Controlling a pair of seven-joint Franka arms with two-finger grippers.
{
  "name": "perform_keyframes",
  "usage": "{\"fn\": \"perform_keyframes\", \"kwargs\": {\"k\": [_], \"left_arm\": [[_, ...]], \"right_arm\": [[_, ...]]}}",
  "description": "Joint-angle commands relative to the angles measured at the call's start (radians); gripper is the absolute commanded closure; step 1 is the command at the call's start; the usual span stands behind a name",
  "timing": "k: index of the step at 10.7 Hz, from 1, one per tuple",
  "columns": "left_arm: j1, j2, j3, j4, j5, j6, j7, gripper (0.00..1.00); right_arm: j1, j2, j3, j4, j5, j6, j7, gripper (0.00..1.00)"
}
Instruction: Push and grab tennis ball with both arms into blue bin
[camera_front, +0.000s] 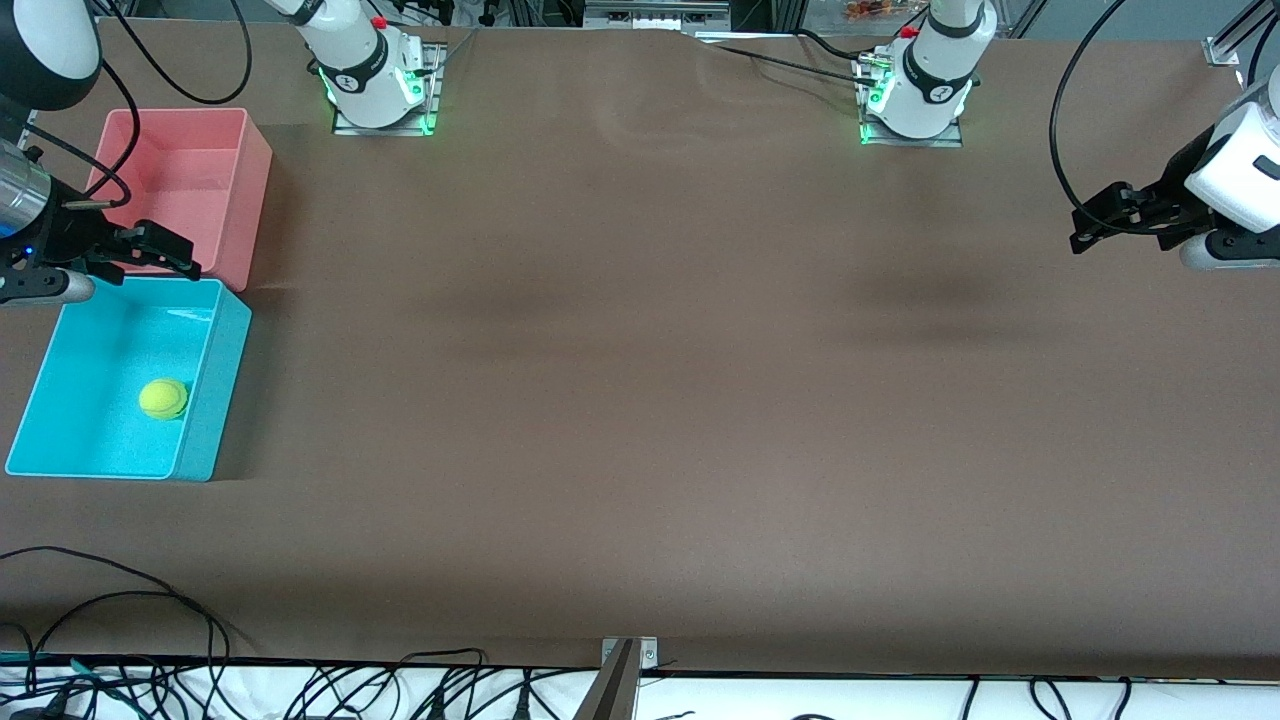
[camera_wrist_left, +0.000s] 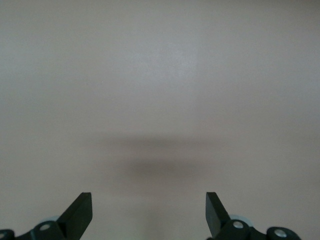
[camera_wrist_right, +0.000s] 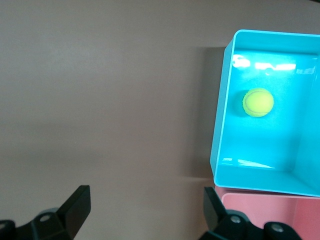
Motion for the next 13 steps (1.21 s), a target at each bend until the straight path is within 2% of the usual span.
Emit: {"fn": "perform_keyframes", "kwargs": {"k": [1, 4, 6, 8, 13], "left_arm": [[0.001, -0.017, -0.002, -0.012, 0.017, 0.011, 0.009, 0.00], [0.001, -0.017, -0.002, -0.012, 0.017, 0.011, 0.009, 0.00], [0.001, -0.017, -0.002, -0.012, 0.017, 0.011, 0.009, 0.00], [0.001, -0.017, -0.002, -0.012, 0.017, 0.011, 0.009, 0.00], [0.001, -0.017, -0.002, -0.012, 0.016, 0.011, 0.009, 0.00]], "right_arm": [[-0.156, -0.016, 0.185, -0.010, 0.000, 0.013, 0.033, 0.00], [-0.164, -0.014, 0.222, -0.010, -0.018, 0.005, 0.113, 0.00], [-0.164, -0.016, 0.222, -0.005, -0.037, -0.010, 0.121, 0.00], [-0.164, -0.020, 0.228, 0.006, -0.051, -0.020, 0.212, 0.00], [-0.196, -0.039, 0.205, 0.067, -0.040, -0.078, 0.205, 0.00]]}}
